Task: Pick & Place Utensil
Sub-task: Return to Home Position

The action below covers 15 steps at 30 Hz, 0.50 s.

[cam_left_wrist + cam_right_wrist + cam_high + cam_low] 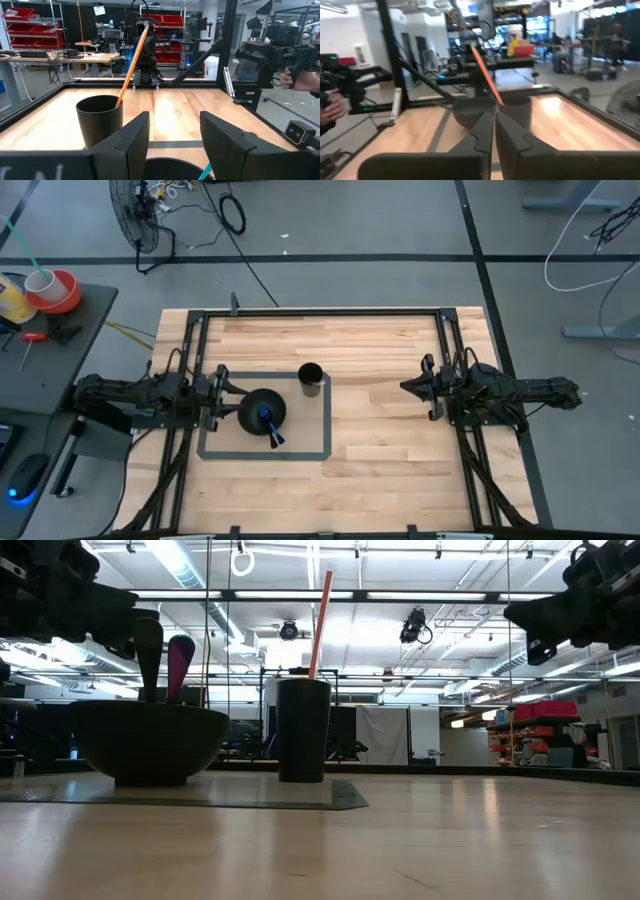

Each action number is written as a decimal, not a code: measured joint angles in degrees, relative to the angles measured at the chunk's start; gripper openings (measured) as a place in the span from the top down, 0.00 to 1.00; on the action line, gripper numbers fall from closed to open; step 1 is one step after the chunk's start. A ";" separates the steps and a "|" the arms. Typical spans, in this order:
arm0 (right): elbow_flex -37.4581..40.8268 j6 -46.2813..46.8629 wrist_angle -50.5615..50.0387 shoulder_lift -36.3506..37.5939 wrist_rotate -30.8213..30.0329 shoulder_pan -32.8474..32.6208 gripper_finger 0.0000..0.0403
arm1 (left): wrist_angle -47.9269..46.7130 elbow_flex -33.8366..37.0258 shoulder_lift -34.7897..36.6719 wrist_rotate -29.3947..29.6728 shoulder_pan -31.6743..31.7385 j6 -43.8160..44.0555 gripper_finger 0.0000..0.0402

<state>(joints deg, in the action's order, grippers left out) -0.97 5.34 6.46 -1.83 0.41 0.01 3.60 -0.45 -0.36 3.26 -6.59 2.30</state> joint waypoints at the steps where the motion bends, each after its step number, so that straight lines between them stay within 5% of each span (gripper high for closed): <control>1: 0.00 0.19 -0.64 0.00 -0.67 0.00 0.94 | -0.02 0.00 0.00 0.24 0.00 0.00 0.55; 15: 0.00 1.73 -1.95 -0.03 -0.97 -0.09 0.94 | 0.00 0.02 0.00 1.06 0.00 9.96 0.55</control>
<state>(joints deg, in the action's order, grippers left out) -0.97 7.07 4.51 -1.85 -0.56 -0.08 3.60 -0.43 -0.36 4.32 -6.59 12.26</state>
